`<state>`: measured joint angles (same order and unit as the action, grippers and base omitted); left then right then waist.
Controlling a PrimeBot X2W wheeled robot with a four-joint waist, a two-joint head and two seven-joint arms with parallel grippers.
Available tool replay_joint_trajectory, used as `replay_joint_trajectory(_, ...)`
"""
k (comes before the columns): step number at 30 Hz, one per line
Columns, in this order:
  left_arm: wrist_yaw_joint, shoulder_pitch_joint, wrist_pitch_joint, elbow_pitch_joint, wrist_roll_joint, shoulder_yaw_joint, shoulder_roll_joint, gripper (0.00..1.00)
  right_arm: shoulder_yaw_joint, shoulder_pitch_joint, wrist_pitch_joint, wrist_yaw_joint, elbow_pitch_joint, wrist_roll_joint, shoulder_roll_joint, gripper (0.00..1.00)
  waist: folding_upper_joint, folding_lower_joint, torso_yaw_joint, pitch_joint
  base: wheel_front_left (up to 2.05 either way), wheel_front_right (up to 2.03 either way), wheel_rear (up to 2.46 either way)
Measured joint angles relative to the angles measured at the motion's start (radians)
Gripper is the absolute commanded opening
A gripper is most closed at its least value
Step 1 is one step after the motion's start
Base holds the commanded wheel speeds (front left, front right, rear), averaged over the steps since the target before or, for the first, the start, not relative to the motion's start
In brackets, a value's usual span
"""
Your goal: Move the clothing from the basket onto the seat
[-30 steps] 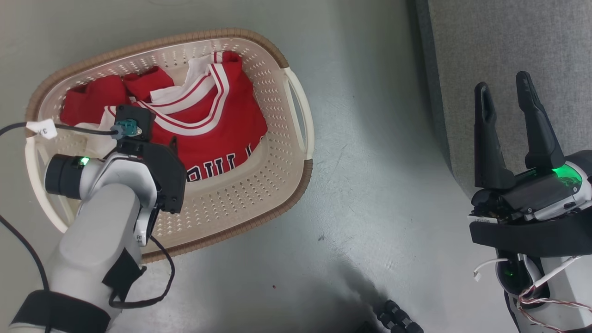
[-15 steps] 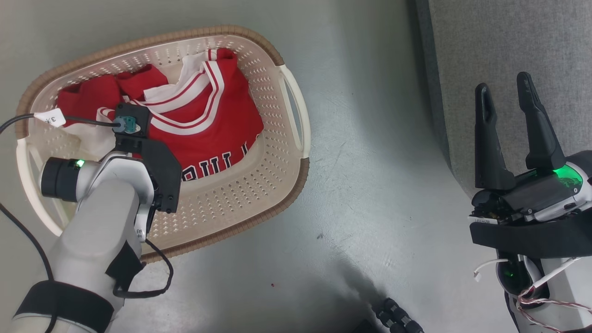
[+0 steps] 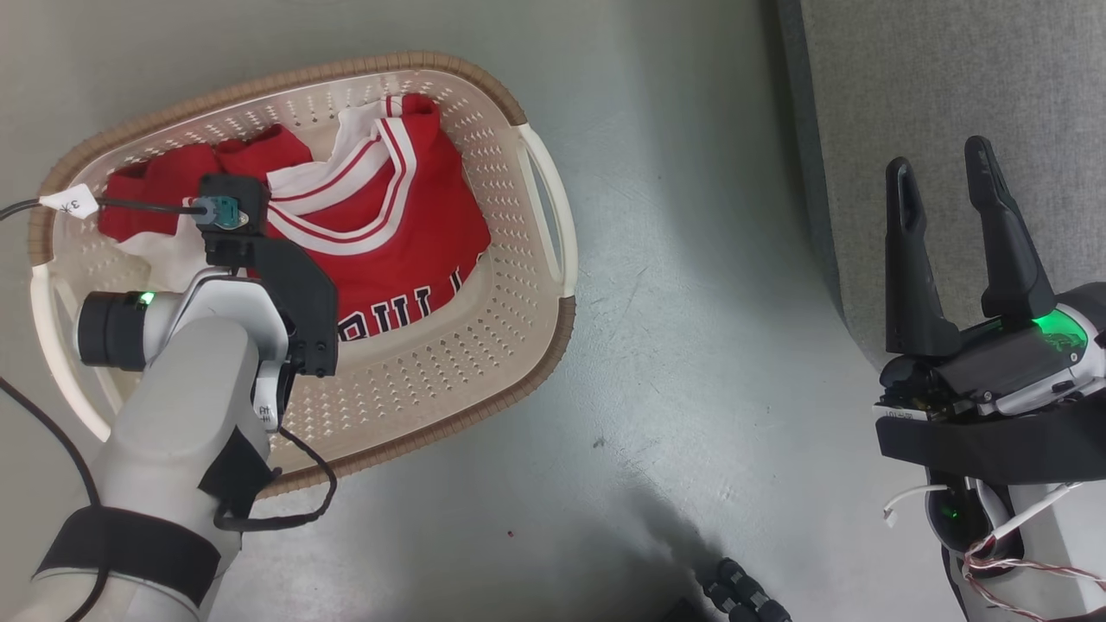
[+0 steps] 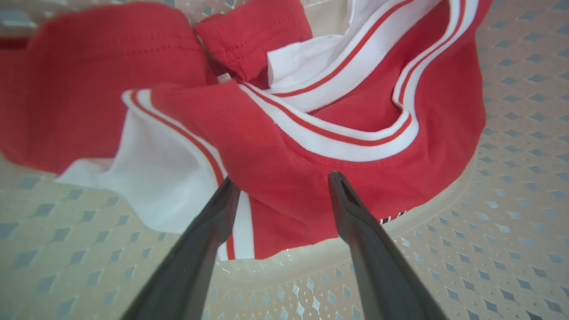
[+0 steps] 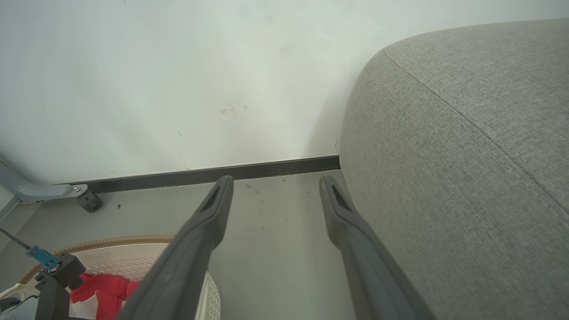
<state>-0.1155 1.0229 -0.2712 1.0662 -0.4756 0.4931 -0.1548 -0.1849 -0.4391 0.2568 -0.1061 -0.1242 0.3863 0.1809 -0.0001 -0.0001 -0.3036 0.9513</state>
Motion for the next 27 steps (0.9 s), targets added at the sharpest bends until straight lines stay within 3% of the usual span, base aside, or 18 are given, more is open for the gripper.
replay_joint_trajectory(6, 0.029, 0.009, 0.0, 0.007, -0.003, 0.009, 0.006, 1.0, -0.003, 0.003, 0.0, -0.004, 0.0, -0.004, -0.006, 1.0, 0.0, 0.0, -0.006, 0.003, 0.0, 0.0, 0.0)
replay_joint_trajectory(7, 0.032, 0.013, 0.001, 0.011, -0.005, 0.008, 0.006, 0.86, -0.003, 0.003, 0.0, -0.007, 0.0, -0.007, -0.007, 1.0, 0.0, 0.0, -0.007, 0.004, 0.0, 0.0, 0.0)
replay_joint_trajectory(10, 0.037, 0.019, 0.01, 0.017, -0.007, 0.007, 0.007, 0.0, -0.003, 0.003, 0.0, -0.008, 0.0, -0.007, -0.007, 1.0, 0.0, 0.0, -0.01, 0.005, 0.0, 0.0, 0.0)
replay_joint_trajectory(19, 0.047, 0.037, 0.037, 0.033, -0.009, 0.003, 0.012, 0.0, 0.004, 0.003, 0.0, -0.009, 0.006, -0.01, -0.009, 1.0, 0.0, 0.0001, -0.01, 0.005, 0.0, 0.0, 0.0)
replay_joint_trajectory(27, 0.102, 0.036, 0.09, 0.04, -0.016, 0.008, 0.034, 0.0, 0.02, -0.004, 0.0, -0.01, 0.022, -0.013, -0.008, 1.0, 0.0, 0.0, 0.006, -0.023, 0.0, 0.0, 0.0)
